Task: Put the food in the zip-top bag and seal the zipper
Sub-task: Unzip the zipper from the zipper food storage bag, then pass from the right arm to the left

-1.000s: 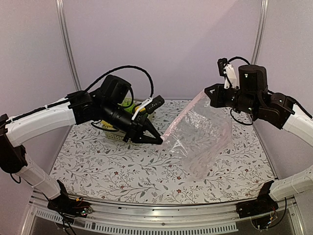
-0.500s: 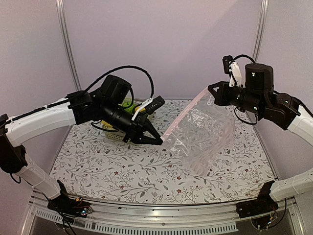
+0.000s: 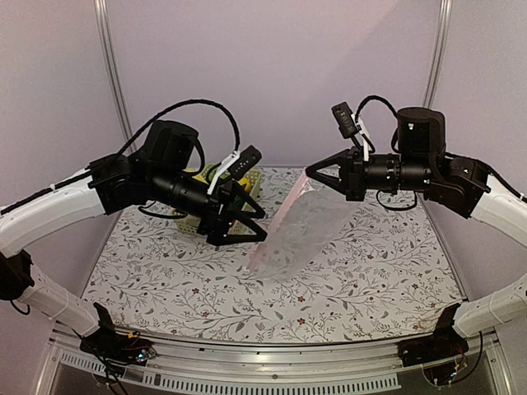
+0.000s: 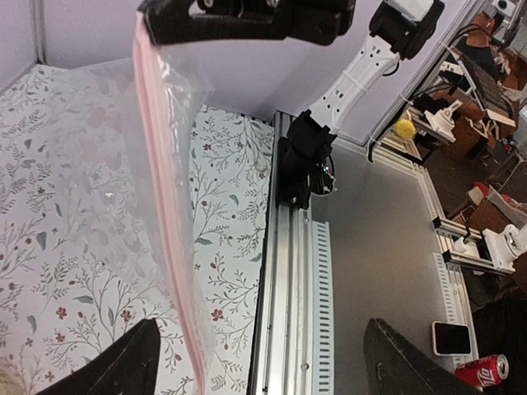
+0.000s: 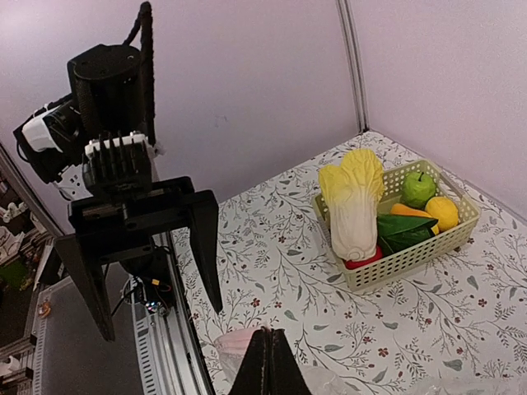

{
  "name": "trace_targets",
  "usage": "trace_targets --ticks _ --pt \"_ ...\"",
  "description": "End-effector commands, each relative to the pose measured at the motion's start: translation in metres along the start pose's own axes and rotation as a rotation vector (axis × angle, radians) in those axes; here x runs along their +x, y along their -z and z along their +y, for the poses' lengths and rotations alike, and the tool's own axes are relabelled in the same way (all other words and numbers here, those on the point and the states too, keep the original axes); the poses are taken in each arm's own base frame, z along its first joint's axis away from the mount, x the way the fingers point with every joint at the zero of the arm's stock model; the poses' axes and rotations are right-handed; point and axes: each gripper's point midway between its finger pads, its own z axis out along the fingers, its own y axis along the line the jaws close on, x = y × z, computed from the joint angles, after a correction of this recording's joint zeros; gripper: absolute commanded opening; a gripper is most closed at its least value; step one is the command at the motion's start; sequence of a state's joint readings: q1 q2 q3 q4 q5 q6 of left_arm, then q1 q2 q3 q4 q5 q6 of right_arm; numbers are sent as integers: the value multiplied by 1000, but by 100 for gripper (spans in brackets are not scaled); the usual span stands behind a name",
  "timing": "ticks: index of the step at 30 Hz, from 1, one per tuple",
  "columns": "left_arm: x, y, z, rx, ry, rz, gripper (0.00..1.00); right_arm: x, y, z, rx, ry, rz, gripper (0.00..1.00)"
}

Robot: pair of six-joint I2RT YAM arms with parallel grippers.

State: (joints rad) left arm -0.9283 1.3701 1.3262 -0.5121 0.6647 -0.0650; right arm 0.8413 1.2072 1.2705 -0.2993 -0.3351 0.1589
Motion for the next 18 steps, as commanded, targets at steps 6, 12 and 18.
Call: trace_targets --ticks 6,12,18 --pt "-14 9 2 -4 6 -73 62 10 -5 41 -264 26 55 0" --pt "-3 -5 -2 32 16 -21 44 15 -8 46 -306 13 70 0" --pt "1 -11 -11 95 18 -2 37 19 -7 46 -309 10 73 0"
